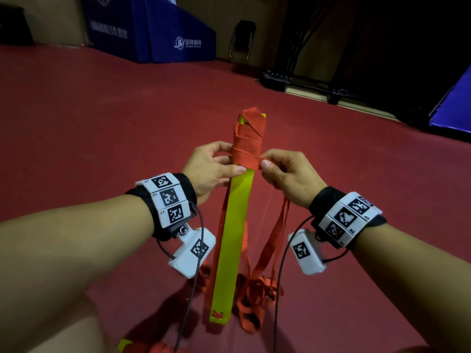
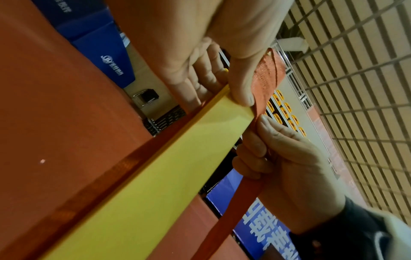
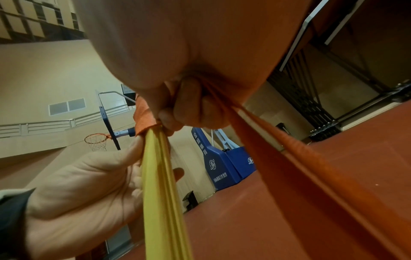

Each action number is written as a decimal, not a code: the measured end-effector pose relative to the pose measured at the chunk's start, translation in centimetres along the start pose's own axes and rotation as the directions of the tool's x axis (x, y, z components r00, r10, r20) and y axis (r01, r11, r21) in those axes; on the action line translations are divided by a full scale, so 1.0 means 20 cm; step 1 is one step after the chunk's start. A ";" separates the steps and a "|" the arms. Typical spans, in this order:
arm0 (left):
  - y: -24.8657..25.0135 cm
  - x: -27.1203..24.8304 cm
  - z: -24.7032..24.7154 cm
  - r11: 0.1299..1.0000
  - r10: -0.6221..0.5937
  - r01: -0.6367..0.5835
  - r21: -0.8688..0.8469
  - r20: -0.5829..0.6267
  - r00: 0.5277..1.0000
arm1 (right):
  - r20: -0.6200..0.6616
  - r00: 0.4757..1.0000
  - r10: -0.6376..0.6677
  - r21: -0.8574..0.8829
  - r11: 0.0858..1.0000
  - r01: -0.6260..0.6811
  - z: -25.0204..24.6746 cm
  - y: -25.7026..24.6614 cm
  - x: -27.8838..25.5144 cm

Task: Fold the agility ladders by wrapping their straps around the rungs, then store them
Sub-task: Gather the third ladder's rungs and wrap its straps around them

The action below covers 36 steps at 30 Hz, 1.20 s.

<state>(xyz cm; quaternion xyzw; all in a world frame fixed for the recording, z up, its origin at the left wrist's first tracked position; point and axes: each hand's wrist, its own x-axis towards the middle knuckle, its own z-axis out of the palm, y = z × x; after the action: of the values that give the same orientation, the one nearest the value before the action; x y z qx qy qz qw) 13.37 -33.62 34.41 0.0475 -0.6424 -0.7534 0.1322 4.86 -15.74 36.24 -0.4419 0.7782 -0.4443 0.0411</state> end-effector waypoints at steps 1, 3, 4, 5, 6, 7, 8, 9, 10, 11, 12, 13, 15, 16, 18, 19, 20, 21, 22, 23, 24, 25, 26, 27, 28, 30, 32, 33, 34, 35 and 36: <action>0.00 0.00 0.00 1.000 -0.006 0.006 -0.024 0.010 1.000 | -0.011 1.000 -0.002 0.007 1.000 0.002 0.01 0.00 0.00; 0.00 0.00 0.00 0.998 -0.012 0.014 -0.068 0.027 1.000 | -0.041 0.999 -0.019 0.023 1.000 0.020 0.02 -0.01 0.00; 0.01 -0.01 0.00 0.996 -0.011 0.013 -0.087 0.029 1.000 | -0.059 0.998 -0.034 0.031 0.999 0.036 0.02 -0.02 0.00; 0.01 -0.01 0.00 0.995 -0.006 0.009 -0.101 0.026 1.000 | -0.079 0.996 -0.051 0.035 0.998 0.054 0.03 -0.02 0.01; 0.01 -0.02 0.00 0.995 -0.001 0.003 -0.104 0.018 1.000 | -0.104 0.992 -0.067 0.037 0.997 0.071 0.03 -0.03 0.01; 0.01 -0.02 0.01 0.996 0.003 -0.003 -0.092 0.005 1.000 | -0.131 0.988 -0.079 0.036 0.996 0.084 0.03 -0.03 0.01; 0.00 -0.02 0.01 0.998 0.007 -0.007 -0.067 -0.009 1.000 | -0.156 0.984 -0.088 0.031 0.995 0.094 0.04 -0.03 0.01; 0.00 -0.03 0.01 0.999 0.007 -0.008 -0.038 -0.025 1.000 | -0.176 0.980 -0.096 0.026 0.994 0.102 0.04 -0.04 0.01; -0.01 -0.04 0.02 1.000 0.004 -0.005 -0.012 -0.039 0.999 | -0.192 0.976 -0.103 0.020 0.994 0.109 0.04 -0.04 0.01; -0.01 -0.04 0.02 1.000 -0.002 0.002 0.005 -0.052 0.999 | -0.203 0.973 -0.108 0.016 0.993 0.114 0.04 -0.04 0.01; -0.01 -0.04 0.02 1.000 -0.011 0.011 0.013 -0.059 0.998 | -0.211 0.971 -0.113 0.014 0.993 0.119 0.04 -0.04 0.01; -0.01 -0.05 0.02 1.000 -0.022 0.023 0.016 -0.062 0.998 | -0.218 0.969 -0.116 0.016 0.992 0.122 0.04 -0.04 0.00; 0.00 -0.05 0.03 0.999 -0.040 0.041 0.006 -0.054 0.998 | -0.231 0.966 -0.119 0.023 0.992 0.128 0.05 -0.03 0.00; 0.00 -0.05 0.04 0.999 -0.043 0.043 0.001 -0.041 0.998 | -0.239 0.964 -0.119 0.026 0.991 0.129 0.05 -0.03 0.00; 0.00 -0.06 0.04 0.999 -0.038 0.039 0.000 -0.016 0.999 | -0.253 0.961 -0.113 0.035 0.991 0.126 0.06 -0.02 0.00; 0.00 -0.07 0.05 0.999 -0.037 0.037 0.002 -0.006 0.999 | -0.258 0.960 -0.106 0.048 0.991 0.122 0.07 -0.01 -0.01; 0.00 -0.07 0.05 0.999 -0.037 0.037 0.006 0.009 0.999 | -0.260 0.961 -0.096 0.068 0.991 0.117 0.07 -0.01 -0.01; 0.01 -0.07 0.05 0.999 -0.036 0.036 0.017 0.028 0.999 | -0.261 0.962 -0.084 0.093 0.989 0.112 0.07 -0.01 -0.01; 0.01 -0.07 0.06 0.999 -0.031 0.030 0.032 0.051 0.998 | -0.259 0.963 -0.071 0.124 0.987 0.106 0.08 -0.01 -0.01; 0.01 -0.08 0.06 0.999 -0.021 0.018 0.045 0.074 0.997 | -0.255 0.965 -0.056 0.156 0.983 0.098 0.08 -0.01 0.00; 0.00 -0.08 0.08 0.998 -0.006 0.001 0.058 0.091 0.996 | -0.249 0.968 -0.039 0.189 0.978 0.089 0.09 -0.01 0.00; 0.00 -0.09 0.09 0.997 0.013 -0.020 0.076 0.099 0.995 | -0.243 0.970 -0.027 0.219 0.972 0.082 0.09 -0.01 0.00; -0.01 -0.10 0.10 0.993 0.036 -0.046 0.105 0.099 0.994 | -0.239 0.971 -0.020 0.239 0.968 0.079 0.10 -0.01 0.00; -0.02 -0.10 0.11 0.987 0.059 -0.072 0.141 0.090 0.994 | -0.234 0.972 -0.018 0.251 0.965 0.078 0.11 -0.01 0.00; -0.03 -0.09 0.11 0.979 0.082 -0.094 0.182 0.077 0.994 | -0.227 0.974 -0.016 0.258 0.963 0.076 0.11 -0.01 0.00; -0.05 -0.08 0.11 0.962 0.107 -0.117 0.247 0.053 0.993 | -0.216 0.976 -0.011 0.270 0.960 0.070 0.13 -0.01 0.00; -0.05 -0.07 0.11 0.956 0.109 -0.118 0.268 0.048 0.993 | -0.204 0.979 -0.012 0.286 0.956 0.071 0.12 -0.02 -0.01; -0.05 -0.07 0.11 0.956 0.107 -0.117 0.271 0.052 0.993 | -0.200 0.980 -0.017 0.295 0.952 0.077 0.12 -0.02 -0.01; -0.05 -0.07 0.11 0.955 0.105 -0.117 0.273 0.056 0.993 | -0.196 0.980 -0.022 0.303 0.950 0.082 0.11 -0.02 -0.01; -0.05 -0.07 0.11 0.954 0.103 -0.115 0.277 0.057 0.993 | -0.192 0.981 -0.024 0.307 0.948 0.083 0.10 -0.02 -0.02; -0.05 -0.06 0.10 0.953 0.102 -0.114 0.281 0.058 0.993 | -0.189 0.982 -0.022 0.305 0.949 0.080 0.09 -0.02 -0.02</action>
<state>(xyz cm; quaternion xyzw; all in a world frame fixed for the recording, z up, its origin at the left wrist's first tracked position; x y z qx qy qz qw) 13.92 -31.20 33.68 0.0146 -0.7481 -0.6460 0.1513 6.17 -16.77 35.23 -0.4071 0.6870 -0.6013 0.0268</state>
